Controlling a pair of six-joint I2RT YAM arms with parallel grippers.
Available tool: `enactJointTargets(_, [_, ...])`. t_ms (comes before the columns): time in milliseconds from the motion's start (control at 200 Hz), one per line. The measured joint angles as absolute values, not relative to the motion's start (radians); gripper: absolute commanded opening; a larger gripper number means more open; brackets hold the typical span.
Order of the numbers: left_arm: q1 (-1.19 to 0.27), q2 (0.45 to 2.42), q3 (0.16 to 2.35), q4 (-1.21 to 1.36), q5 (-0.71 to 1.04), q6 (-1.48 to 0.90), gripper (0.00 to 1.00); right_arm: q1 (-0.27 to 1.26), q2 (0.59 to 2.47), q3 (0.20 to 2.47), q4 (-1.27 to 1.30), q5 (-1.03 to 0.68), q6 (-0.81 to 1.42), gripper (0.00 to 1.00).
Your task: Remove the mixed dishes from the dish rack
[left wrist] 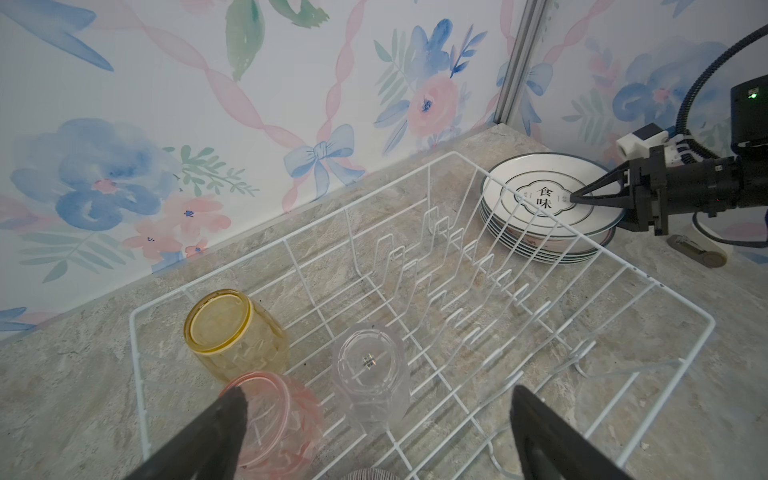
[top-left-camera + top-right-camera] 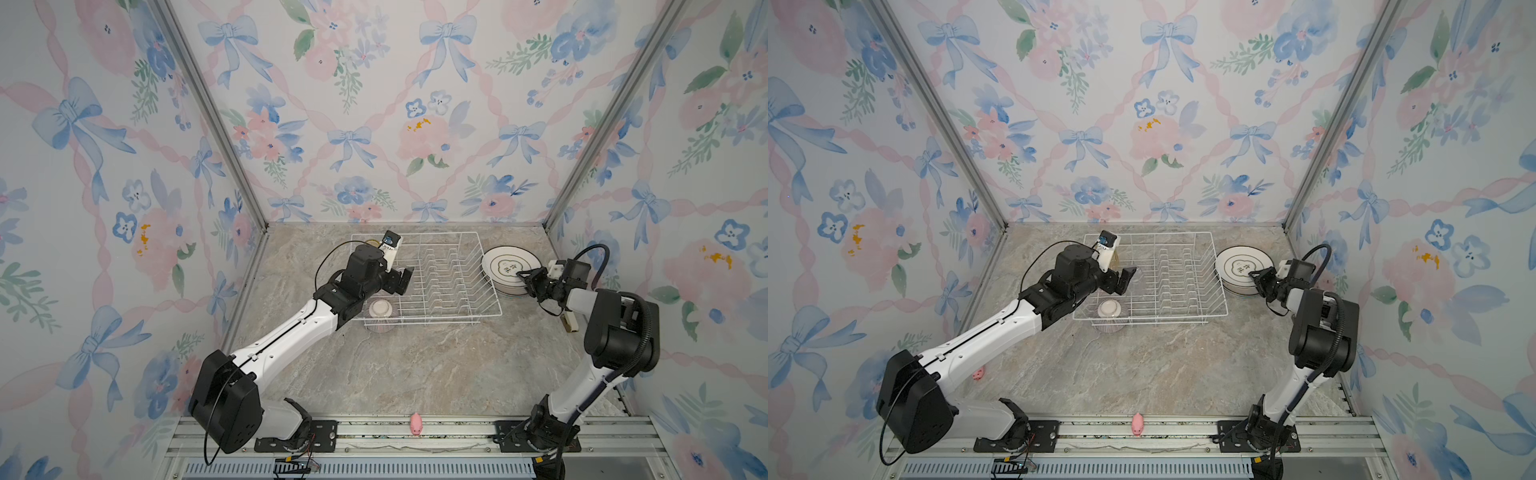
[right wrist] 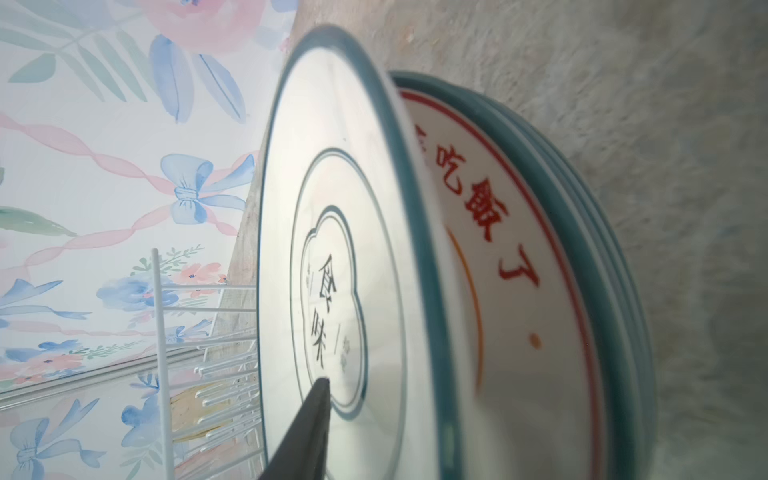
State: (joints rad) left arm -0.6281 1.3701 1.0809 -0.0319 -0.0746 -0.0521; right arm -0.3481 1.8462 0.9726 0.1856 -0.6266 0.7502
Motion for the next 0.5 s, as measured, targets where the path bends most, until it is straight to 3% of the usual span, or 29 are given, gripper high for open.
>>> enactJointTargets(230, [-0.622, 1.37, 1.081, -0.032, -0.075, -0.052, 0.98, -0.337, 1.797, 0.993, 0.025, -0.553, 0.633, 0.46])
enactJointTargets(500, [-0.619, 1.366, 1.076, -0.038, -0.072, -0.052, 0.98, -0.314, 1.683, 1.016, -0.175, -0.428, 0.484, 0.51])
